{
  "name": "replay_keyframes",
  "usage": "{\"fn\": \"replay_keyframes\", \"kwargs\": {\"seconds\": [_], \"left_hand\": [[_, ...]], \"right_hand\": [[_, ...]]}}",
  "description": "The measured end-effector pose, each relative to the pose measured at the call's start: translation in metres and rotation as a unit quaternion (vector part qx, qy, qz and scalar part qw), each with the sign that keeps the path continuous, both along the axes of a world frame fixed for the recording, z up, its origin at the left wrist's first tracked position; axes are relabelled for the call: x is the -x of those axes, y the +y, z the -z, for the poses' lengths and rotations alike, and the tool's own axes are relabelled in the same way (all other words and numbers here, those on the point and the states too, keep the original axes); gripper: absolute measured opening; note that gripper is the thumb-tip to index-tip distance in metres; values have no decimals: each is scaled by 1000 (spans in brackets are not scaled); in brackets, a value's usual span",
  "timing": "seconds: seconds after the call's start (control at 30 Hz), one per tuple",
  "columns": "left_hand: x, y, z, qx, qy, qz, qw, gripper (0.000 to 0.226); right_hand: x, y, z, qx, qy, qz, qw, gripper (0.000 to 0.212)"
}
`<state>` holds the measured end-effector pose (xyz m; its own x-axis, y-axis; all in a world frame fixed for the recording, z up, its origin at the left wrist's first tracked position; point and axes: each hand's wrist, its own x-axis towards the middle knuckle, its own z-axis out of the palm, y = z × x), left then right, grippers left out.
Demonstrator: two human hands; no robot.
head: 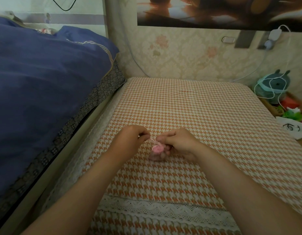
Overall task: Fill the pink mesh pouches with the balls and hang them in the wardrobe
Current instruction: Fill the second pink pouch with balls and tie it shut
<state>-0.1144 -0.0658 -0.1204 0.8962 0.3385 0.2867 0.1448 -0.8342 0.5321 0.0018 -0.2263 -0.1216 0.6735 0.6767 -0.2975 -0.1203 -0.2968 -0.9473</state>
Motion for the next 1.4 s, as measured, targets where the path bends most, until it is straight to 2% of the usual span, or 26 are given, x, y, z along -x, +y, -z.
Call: {"fn": "replay_keyframes", "kwargs": {"seconds": [0.07, 0.17, 0.23, 0.4, 0.57, 0.73, 0.87, 0.93, 1.13, 1.4], "left_hand": [[3, 4, 2, -14, 30, -29, 999, 11], [6, 9, 5, -13, 62, -70, 996, 16], [6, 9, 6, -14, 80, -79, 994, 21], [2, 3, 9, -4, 121, -93, 988, 24], [4, -3, 8, 16, 140, -51, 989, 21], [5, -10, 7, 59, 110, -32, 992, 23], [1, -26, 7, 85, 9, -25, 996, 28], [-2, -31, 12, 87, -16, -17, 996, 24], [-2, -33, 21, 14, -107, 31, 994, 9], [1, -30, 21, -54, -138, 97, 984, 7]], "right_hand": [[-4, -4, -1, 12, -31, 12, 999, 6], [-10, -10, -1, 58, -147, 10, 987, 8], [-11, -12, -1, 56, -187, 0, 981, 11], [-4, -12, -2, 59, -222, -35, 973, 6], [1, -7, 1, 71, -255, 21, 964, 8], [1, -1, 3, 103, -301, 44, 947, 7], [5, 1, 2, 124, -331, 30, 935, 13], [6, 2, 1, 137, -338, 23, 931, 9], [9, 1, -1, 155, -360, 13, 920, 7], [9, 2, -3, 162, -348, 11, 923, 9]]}}
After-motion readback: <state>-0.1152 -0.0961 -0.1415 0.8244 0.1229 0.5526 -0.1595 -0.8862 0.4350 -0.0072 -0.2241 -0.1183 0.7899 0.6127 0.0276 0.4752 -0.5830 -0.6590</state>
